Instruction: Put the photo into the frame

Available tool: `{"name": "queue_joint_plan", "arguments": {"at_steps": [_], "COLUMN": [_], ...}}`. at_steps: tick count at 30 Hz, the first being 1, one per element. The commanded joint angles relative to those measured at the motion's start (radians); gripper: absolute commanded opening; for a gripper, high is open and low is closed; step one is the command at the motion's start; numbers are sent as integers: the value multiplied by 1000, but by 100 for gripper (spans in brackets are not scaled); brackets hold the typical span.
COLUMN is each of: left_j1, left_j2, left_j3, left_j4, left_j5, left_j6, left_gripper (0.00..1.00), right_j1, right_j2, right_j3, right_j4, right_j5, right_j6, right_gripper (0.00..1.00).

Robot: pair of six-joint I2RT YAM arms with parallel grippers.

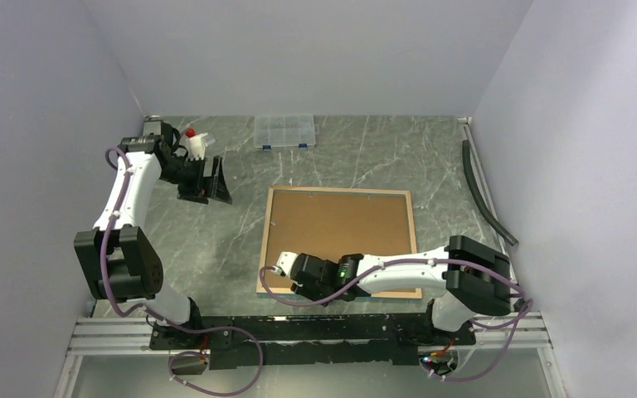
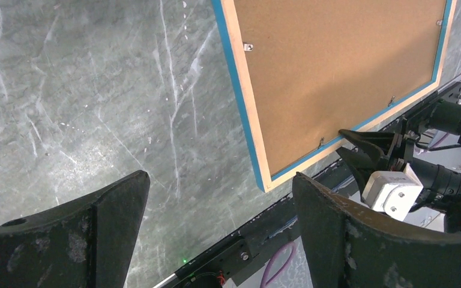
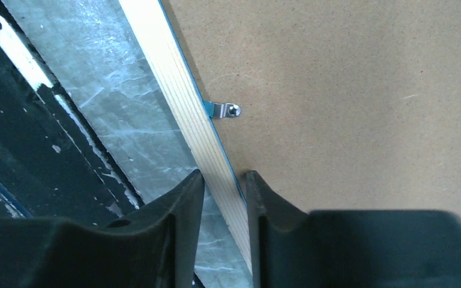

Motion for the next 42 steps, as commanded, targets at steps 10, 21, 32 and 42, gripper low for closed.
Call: {"name": "queue_joint_plan", "arguments": {"at_steps": [10,21,32,42], "left_j1": [16,15,14,14], "left_j2": [-306,-804,-982,-869], "left_j3": [-150,-457,-480,-436], "left_j4": [68,53,-23,-19], "left_j5": [75,140,304,365], "left_j6": [236,759,1389,1832], "left_gripper": [94,93,92,85], "right_j1": [3,-130,-237,-260], "right_j2": [95,48,119,192], "right_j3": [190,510,830,986], "right_j4": [-77,-202,-329,-361], "right_j5": [89,-185,-425,-486], "right_j6": [-26,-74,-50,-13], "right_gripper": [0,0,0,0]}}
